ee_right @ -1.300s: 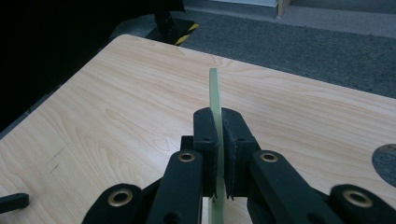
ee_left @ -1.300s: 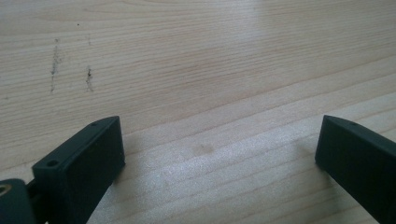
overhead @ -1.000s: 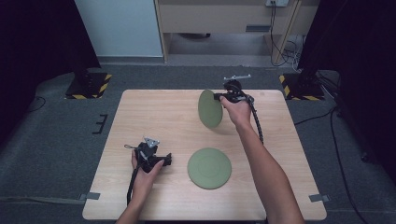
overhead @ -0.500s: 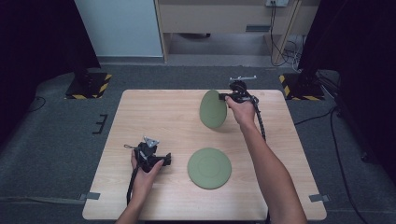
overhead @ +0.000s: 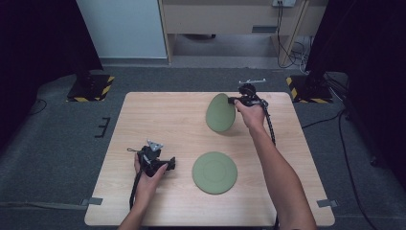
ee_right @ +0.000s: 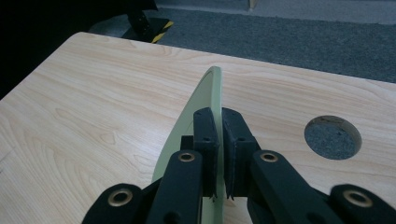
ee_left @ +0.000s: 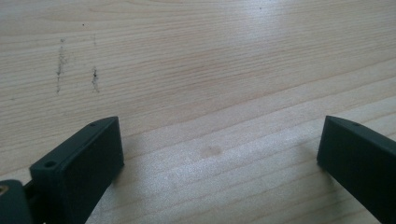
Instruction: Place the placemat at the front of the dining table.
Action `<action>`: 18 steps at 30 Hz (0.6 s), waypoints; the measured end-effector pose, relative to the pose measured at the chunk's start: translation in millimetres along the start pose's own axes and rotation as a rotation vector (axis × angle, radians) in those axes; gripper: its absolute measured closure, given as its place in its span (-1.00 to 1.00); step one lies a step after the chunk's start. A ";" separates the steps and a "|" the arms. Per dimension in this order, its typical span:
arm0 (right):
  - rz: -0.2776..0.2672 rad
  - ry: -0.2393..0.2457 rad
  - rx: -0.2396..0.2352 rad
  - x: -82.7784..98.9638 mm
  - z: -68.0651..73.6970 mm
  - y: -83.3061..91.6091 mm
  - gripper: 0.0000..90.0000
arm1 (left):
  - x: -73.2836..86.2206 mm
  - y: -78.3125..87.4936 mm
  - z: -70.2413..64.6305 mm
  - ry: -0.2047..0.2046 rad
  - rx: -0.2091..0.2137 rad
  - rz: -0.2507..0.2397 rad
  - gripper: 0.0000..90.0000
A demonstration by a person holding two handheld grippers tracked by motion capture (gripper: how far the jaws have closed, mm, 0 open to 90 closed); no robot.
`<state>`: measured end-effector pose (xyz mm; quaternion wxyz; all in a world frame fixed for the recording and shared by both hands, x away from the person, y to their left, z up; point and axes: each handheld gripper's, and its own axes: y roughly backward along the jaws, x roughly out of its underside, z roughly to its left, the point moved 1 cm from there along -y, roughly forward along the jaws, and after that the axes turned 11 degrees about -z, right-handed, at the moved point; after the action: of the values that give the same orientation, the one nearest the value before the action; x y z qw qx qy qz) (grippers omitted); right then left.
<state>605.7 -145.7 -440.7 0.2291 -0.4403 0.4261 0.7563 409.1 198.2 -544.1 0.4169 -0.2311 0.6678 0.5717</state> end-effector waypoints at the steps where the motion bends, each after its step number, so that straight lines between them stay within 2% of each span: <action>1: 0.001 -0.001 0.002 0.3 -0.7 -0.1 0.91 | 0.0 0.0 0.0 0.000 0.000 0.000 -1.00; 18: 0.025 0.026 0.048 6.1 -8.1 5.8 0.91 | 0.0 0.1 0.0 -0.001 0.000 0.000 -1.00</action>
<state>602.2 -155.8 -445.4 0.2246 -0.4390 0.4527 0.7429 409.1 198.2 -544.1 0.4172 -0.2309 0.6677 0.5717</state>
